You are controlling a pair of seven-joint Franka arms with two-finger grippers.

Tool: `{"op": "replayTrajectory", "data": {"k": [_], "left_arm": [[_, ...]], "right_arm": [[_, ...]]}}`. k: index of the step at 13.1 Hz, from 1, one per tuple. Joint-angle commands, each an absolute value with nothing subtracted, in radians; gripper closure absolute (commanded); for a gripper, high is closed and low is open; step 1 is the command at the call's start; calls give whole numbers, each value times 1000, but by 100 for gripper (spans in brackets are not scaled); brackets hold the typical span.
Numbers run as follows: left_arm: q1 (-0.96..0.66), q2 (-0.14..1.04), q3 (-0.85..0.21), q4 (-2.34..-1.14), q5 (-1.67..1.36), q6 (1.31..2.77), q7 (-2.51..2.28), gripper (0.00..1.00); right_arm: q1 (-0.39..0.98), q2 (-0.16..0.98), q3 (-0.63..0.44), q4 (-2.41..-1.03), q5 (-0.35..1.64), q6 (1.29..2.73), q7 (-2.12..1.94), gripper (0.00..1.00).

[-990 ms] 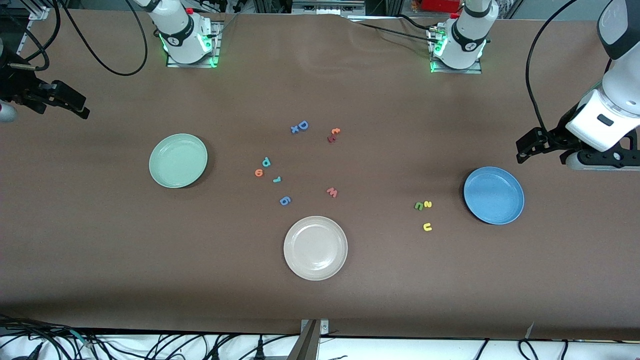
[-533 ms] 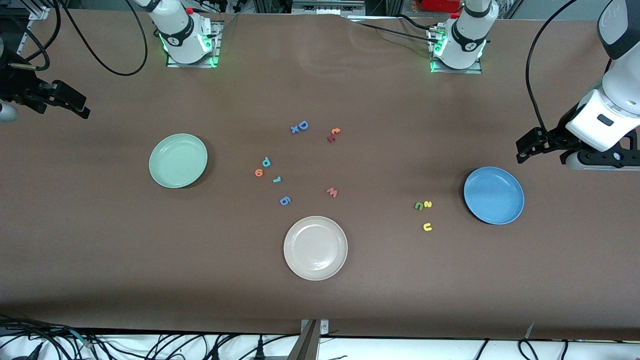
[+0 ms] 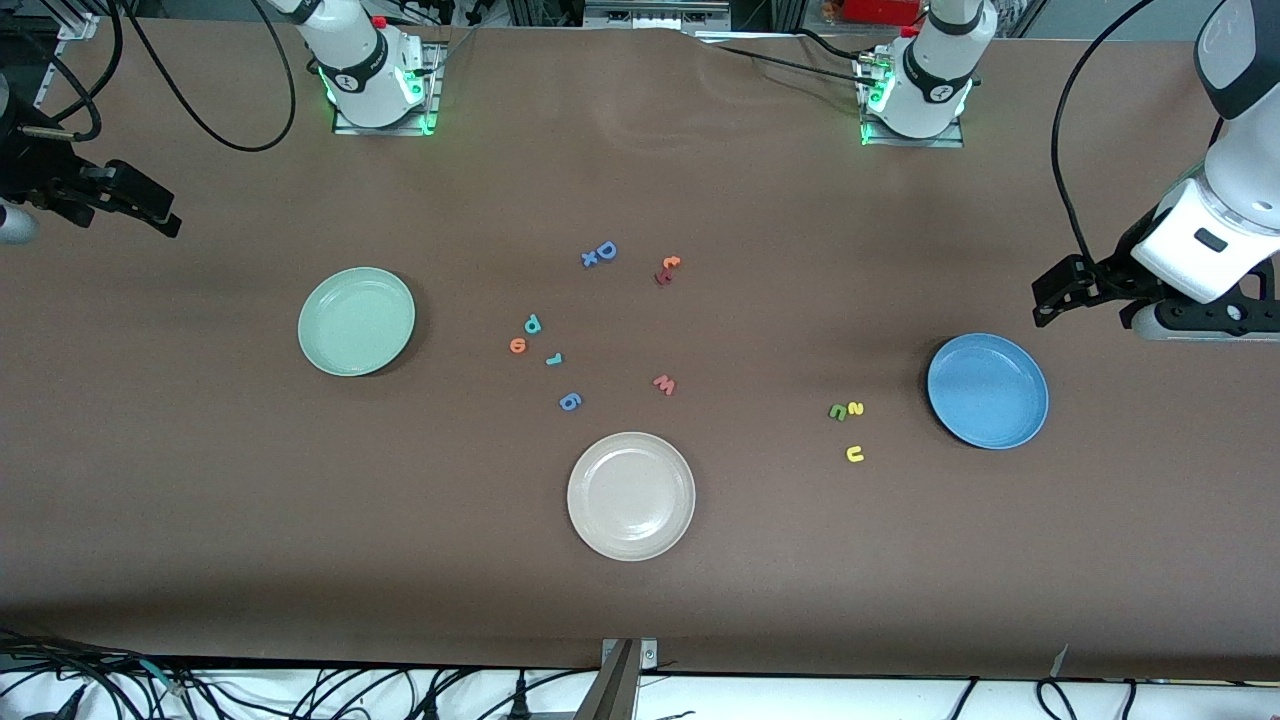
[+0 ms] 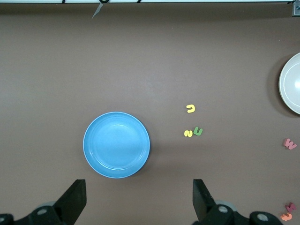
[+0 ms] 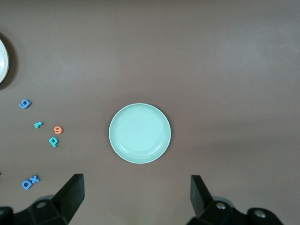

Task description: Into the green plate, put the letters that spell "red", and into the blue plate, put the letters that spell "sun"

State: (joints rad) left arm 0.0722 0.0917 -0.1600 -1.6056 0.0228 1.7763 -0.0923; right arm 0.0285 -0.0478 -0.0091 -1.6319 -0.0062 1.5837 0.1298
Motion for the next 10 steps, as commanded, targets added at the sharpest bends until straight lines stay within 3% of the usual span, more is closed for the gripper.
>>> {"op": "replayTrajectory", "data": {"k": [1, 6, 10], "left_arm": [[72, 106, -161, -1571, 8, 1752, -87, 0], [72, 106, -161, -1571, 8, 1752, -87, 0], [74, 106, -161, -1571, 8, 1752, -86, 0]], "right_arm": [[28, -46, -3, -1615, -11, 1566, 132, 0], [37, -37, 15, -1618, -5, 1551, 135, 0], [150, 12, 46, -1618, -35, 1529, 199, 0]]}}
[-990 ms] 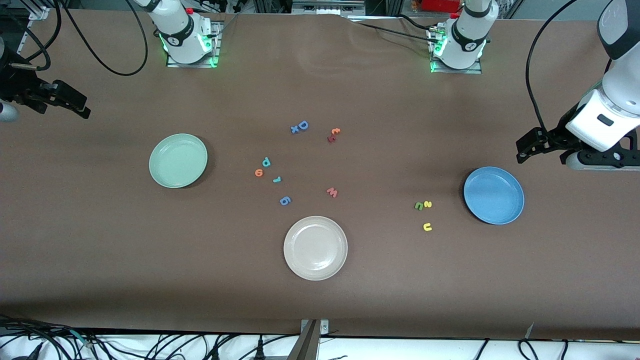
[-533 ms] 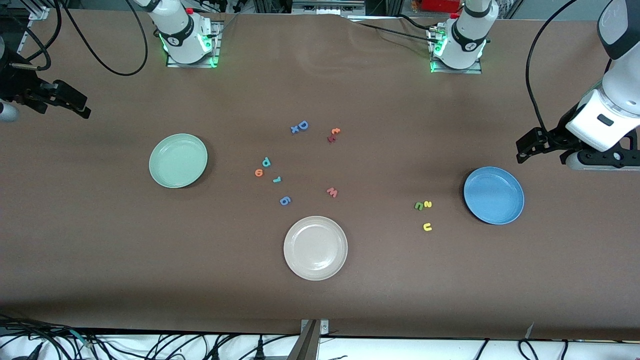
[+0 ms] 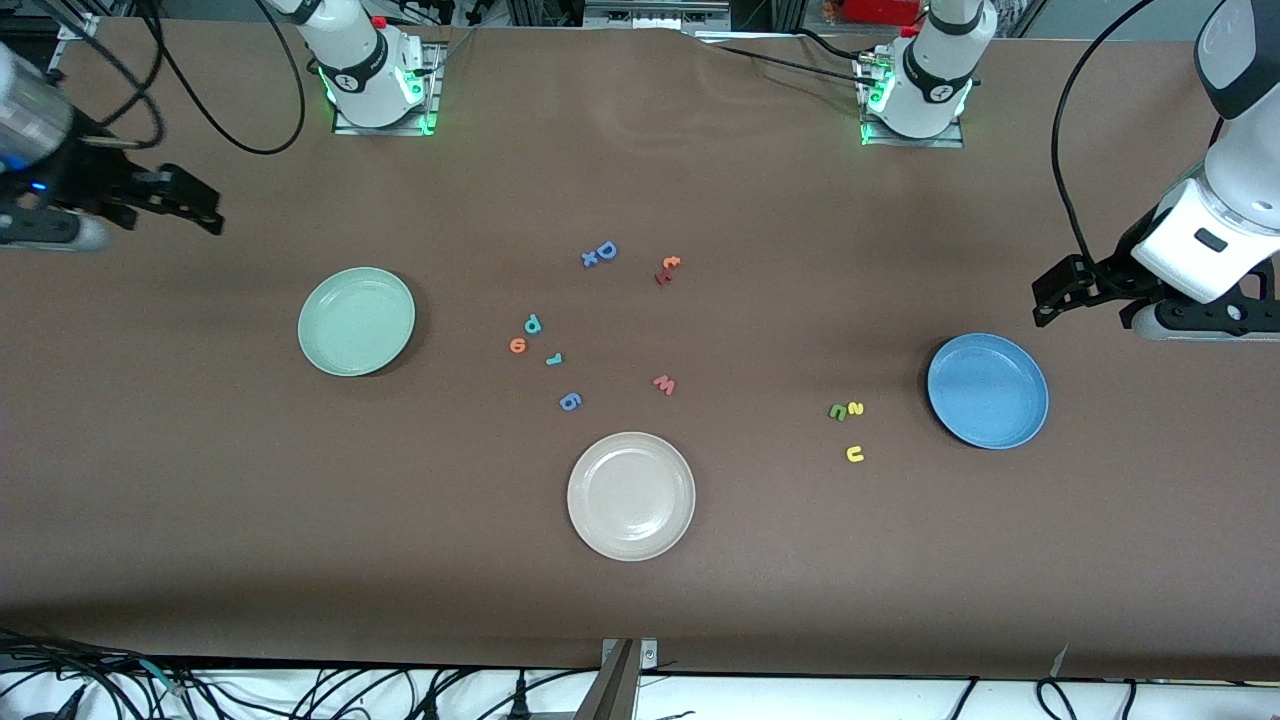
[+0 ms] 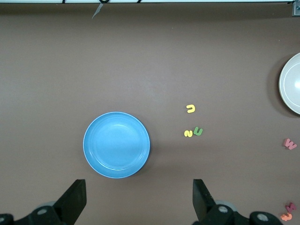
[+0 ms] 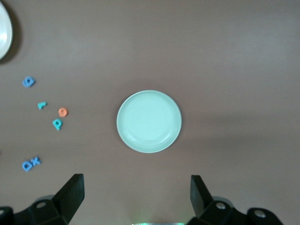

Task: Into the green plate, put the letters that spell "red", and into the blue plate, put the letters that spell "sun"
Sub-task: 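Reach the right gripper to the teal p while the left gripper reaches yellow letters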

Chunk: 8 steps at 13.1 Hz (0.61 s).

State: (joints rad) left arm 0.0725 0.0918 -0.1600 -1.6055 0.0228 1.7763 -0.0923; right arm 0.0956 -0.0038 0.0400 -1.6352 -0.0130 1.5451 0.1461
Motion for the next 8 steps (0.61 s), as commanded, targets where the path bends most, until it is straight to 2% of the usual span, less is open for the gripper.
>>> {"op": "replayTrajectory", "data": {"k": [1, 5, 8], "left_arm": [[74, 106, -161, -1572, 8, 1752, -86, 0], [78, 126, -161, -1577, 3, 1752, -83, 0], [74, 175, -161, -1577, 0, 1761, -84, 0]], "right_arm": [[185, 37, 46, -1618, -35, 1525, 248, 0], [274, 136, 60, -1634, -20, 1532, 313, 0], [350, 251, 60, -1647, -18, 1642, 386, 0]]}}
